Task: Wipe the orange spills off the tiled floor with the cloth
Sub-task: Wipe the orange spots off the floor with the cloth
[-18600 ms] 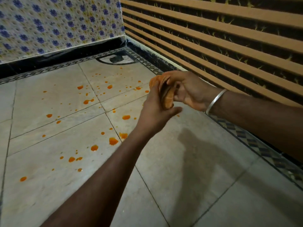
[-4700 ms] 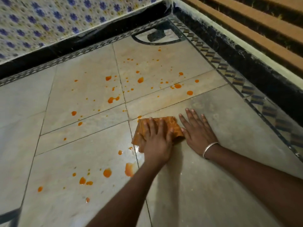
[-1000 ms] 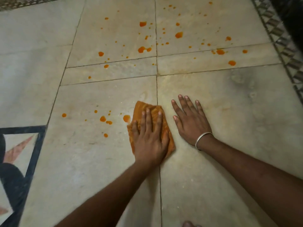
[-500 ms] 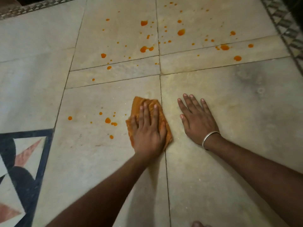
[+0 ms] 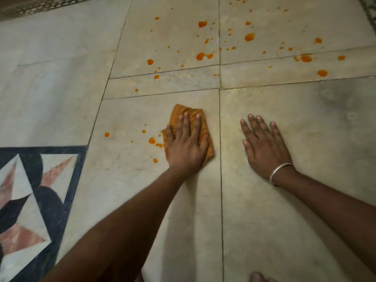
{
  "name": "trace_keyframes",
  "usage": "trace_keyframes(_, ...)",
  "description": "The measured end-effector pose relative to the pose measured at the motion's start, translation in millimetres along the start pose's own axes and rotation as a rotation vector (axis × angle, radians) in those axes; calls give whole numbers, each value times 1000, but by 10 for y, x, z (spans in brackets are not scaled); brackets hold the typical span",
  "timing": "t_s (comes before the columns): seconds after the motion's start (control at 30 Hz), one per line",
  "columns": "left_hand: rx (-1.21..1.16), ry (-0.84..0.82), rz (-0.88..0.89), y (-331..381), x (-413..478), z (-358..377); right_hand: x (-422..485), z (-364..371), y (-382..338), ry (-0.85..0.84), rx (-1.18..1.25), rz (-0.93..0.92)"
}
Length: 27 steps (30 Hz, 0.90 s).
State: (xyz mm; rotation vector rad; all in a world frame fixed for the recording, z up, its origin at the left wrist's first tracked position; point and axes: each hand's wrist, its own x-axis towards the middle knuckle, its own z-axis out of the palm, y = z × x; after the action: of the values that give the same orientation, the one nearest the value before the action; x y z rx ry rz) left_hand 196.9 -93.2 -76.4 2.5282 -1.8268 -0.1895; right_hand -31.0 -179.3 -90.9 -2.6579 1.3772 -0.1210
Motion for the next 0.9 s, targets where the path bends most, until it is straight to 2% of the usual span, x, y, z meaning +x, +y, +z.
trace_keyframes(0.07,-22,11,-145,-30,-311,40,-9,2,-12,-3,-5,4)
trace_keyframes(0.13,-33,39,-211,138,-656,85,-10,-4,-17,-7,-12,12)
trace_keyframes(0.27,-82,-9,-105,554,-861,144,-22,-6,-33,-13,-35,17)
trace_keyframes(0.37,-78,7,82,533,-432,98,-26,7,-29,-20,-48,3)
trace_keyframes(0.43,-62,17,130,386,-81,42,-25,11,-7,-26,-42,1)
trace_keyframes(0.57,-48,49,-19,37,147,24,-31,20,-8,-29,-45,3)
trace_keyframes(0.73,-87,85,-216,185,-533,92,-32,11,-24,-29,-43,11)
trace_keyframes(0.8,-100,57,-170,444,-785,124,-37,10,-31,-29,-42,11)
trace_keyframes(0.9,-112,17,5,686,-722,161,-33,6,-25,-29,-52,8)
